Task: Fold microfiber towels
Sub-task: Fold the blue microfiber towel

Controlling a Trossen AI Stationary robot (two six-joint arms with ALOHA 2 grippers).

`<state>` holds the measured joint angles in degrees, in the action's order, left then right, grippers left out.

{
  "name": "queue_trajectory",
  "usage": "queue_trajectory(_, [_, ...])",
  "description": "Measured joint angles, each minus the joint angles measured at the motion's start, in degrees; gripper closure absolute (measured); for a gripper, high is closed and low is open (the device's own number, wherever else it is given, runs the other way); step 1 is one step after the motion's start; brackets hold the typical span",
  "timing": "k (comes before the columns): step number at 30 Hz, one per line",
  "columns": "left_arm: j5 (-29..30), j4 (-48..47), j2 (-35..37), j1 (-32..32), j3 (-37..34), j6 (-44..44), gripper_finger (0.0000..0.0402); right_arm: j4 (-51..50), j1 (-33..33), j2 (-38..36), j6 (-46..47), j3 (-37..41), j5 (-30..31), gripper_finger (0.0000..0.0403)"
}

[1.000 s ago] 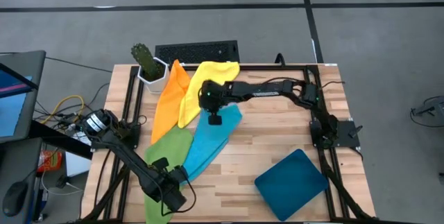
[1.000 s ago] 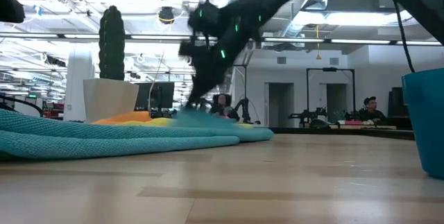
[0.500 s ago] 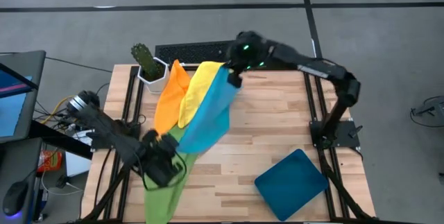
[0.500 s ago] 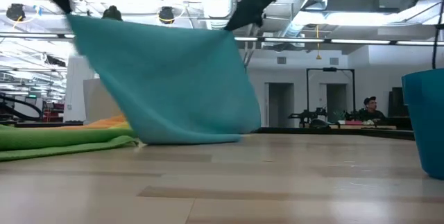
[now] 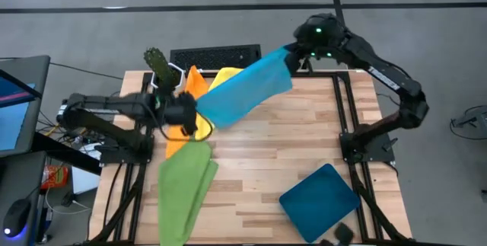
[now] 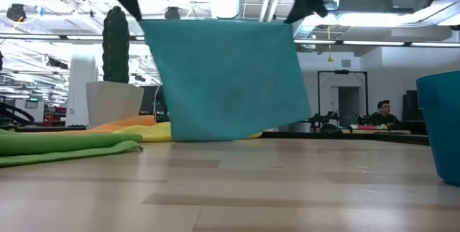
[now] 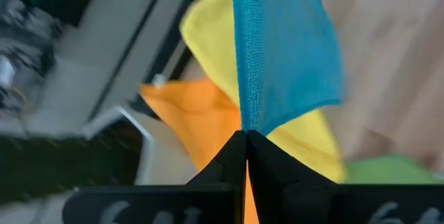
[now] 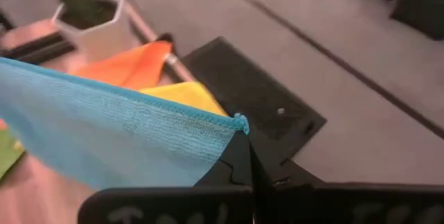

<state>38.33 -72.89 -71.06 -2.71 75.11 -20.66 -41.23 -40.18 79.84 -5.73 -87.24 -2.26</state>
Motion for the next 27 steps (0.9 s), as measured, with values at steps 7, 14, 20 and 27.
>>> queue_trajectory(7, [-5.2, 17.1, 1.1, 16.8, 0.0, 29.3, 0.0401, 6.8, -3.2, -8.0, 1.3, 7.8, 5.7, 0.0397])
queue_trajectory(14, [-9.6, 31.4, 0.5, 28.2, 0.1, 47.9, 0.0401, 7.8, -3.8, -12.8, -1.0, 11.3, 13.0, 0.0397])
queue_trajectory(20, [-13.7, 35.6, -1.4, 33.1, 5.8, 53.5, 0.0401, 10.4, -4.8, -16.7, -1.7, 14.5, 17.1, 0.0397])
queue_trajectory(27, [-20.1, 30.4, -4.9, 33.0, 10.3, 50.7, 0.0401, 10.5, -4.8, -21.3, -0.6, 21.0, 17.6, 0.0396])
